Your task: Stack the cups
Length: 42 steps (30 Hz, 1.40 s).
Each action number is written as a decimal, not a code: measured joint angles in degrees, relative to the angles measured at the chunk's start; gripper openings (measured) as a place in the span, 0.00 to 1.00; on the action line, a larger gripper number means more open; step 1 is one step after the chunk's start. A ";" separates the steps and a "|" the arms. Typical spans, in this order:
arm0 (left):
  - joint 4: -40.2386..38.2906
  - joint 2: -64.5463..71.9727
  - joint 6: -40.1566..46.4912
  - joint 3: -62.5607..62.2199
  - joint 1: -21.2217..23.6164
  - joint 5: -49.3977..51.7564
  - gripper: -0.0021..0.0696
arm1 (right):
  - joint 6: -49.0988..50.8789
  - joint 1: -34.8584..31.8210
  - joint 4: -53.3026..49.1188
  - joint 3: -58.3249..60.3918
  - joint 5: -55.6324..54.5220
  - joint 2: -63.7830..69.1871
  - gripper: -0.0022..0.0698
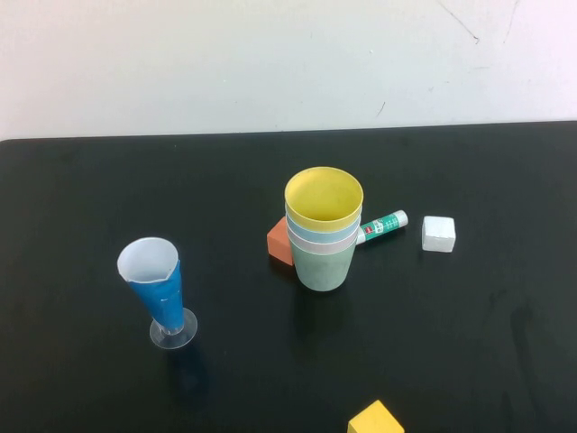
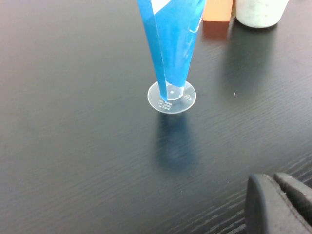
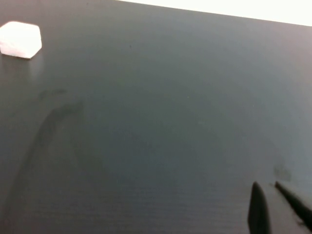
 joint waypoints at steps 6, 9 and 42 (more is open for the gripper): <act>0.00 0.00 0.00 0.00 0.00 0.00 0.03 | 0.00 0.00 -0.21 -0.10 0.22 0.00 0.03; 0.00 0.00 0.00 0.00 0.00 0.00 0.03 | 0.00 0.00 -0.21 -0.10 0.22 0.00 0.03; -11.69 -11.21 8.44 15.24 35.79 -16.66 0.03 | -0.89 0.00 -0.29 -0.10 0.44 0.00 0.03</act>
